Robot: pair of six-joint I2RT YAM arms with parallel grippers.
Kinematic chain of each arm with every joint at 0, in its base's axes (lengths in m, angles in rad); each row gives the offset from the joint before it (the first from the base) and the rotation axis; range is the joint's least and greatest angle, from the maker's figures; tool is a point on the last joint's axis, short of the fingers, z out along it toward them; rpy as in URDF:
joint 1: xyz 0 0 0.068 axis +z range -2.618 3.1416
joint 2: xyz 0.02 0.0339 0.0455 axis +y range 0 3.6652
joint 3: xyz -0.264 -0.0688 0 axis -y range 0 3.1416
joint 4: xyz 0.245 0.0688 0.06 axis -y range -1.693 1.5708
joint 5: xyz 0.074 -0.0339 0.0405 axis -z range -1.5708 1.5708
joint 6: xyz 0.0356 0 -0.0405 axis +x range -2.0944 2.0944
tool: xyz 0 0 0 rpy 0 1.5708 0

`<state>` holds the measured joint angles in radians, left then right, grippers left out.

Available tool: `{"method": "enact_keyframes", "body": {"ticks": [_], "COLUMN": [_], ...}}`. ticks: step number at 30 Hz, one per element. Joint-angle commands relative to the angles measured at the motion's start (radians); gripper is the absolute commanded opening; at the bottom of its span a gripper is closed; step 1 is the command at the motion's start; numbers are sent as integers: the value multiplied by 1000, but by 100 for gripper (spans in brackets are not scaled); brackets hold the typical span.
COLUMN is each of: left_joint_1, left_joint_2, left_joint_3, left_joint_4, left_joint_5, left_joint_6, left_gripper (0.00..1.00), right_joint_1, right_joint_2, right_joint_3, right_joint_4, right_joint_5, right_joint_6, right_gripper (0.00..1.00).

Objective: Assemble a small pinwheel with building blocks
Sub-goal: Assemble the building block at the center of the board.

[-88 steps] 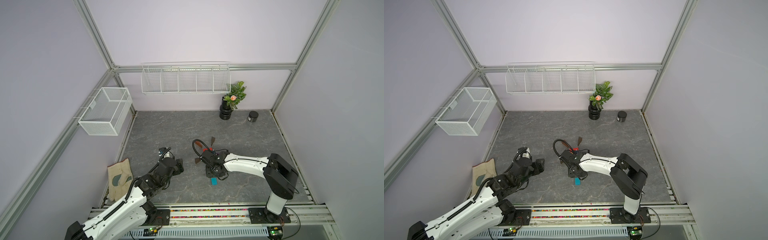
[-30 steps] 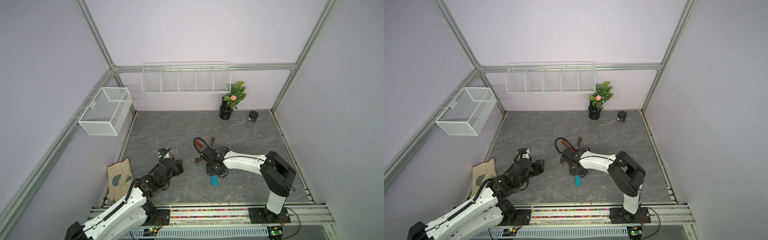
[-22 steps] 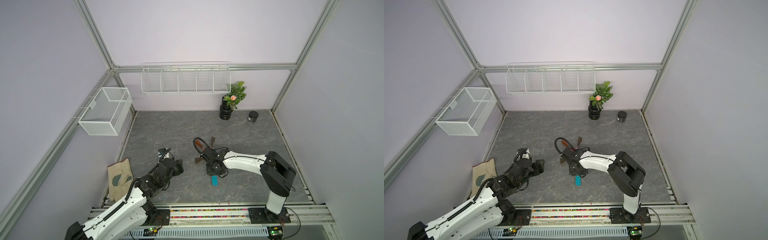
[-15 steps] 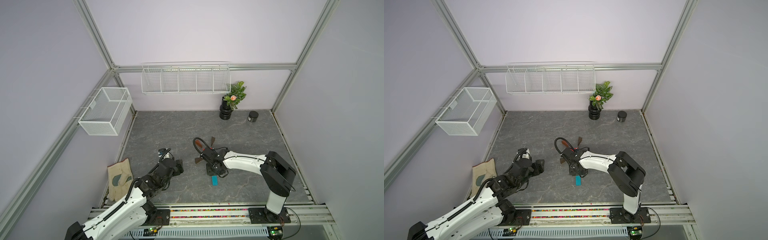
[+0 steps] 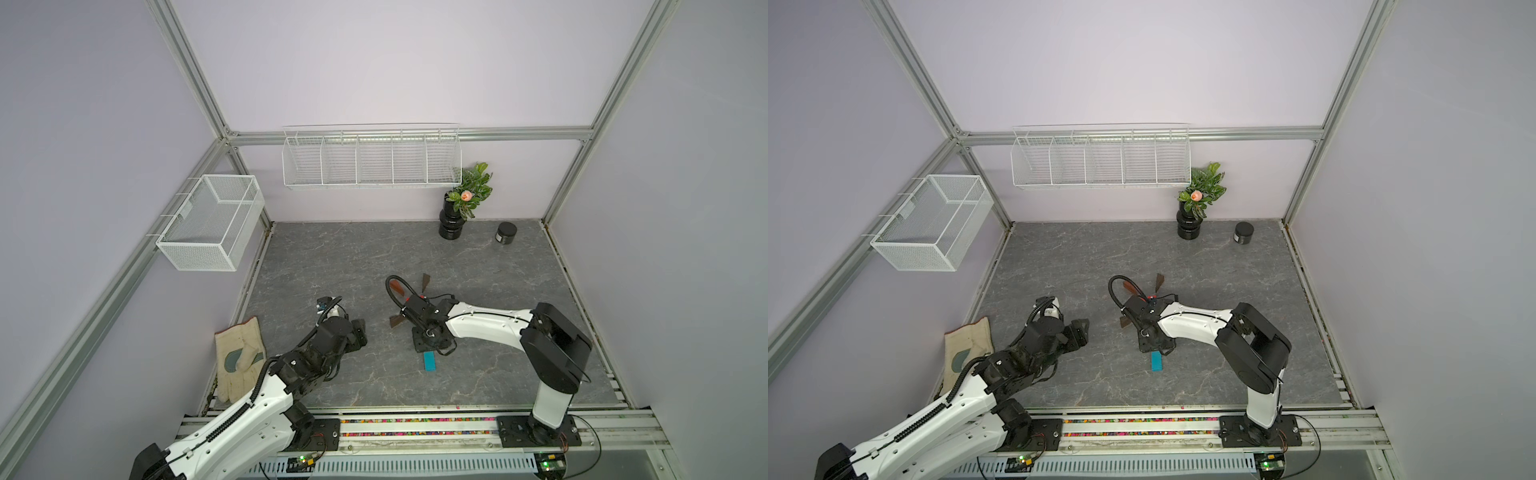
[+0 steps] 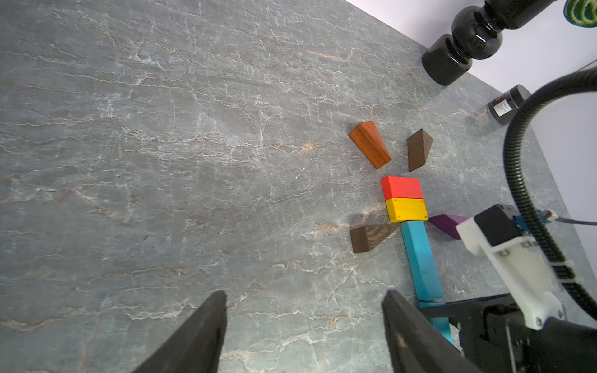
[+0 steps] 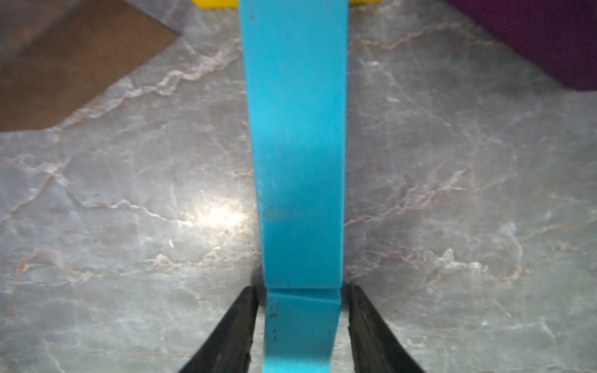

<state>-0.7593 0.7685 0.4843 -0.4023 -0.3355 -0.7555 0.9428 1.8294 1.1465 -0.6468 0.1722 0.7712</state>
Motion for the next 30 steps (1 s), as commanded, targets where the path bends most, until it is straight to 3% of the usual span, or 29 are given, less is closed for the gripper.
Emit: {"method": "enact_keyframes", "body": {"ticks": [1,8,30], "left_joint_1": [4,3,3], "left_joint_2": [-9,-9,-37], "left_joint_3": [-11,-15,-18], "left_joint_4": [-12,-17,-18], "left_joint_5": [2,5,1], "left_joint_6": [-20,-21,-19], "left_gripper": [78,78,78], "right_joint_1": [13,24,1], "right_joint_2": [-11,-7,11], "right_joint_3": [3,2,17], "right_joint_4": [-46,-50,-37], "right_joint_5": [10,14,27], "right_joint_6": [21,34,13], "right_gripper": [44,35,35]}}
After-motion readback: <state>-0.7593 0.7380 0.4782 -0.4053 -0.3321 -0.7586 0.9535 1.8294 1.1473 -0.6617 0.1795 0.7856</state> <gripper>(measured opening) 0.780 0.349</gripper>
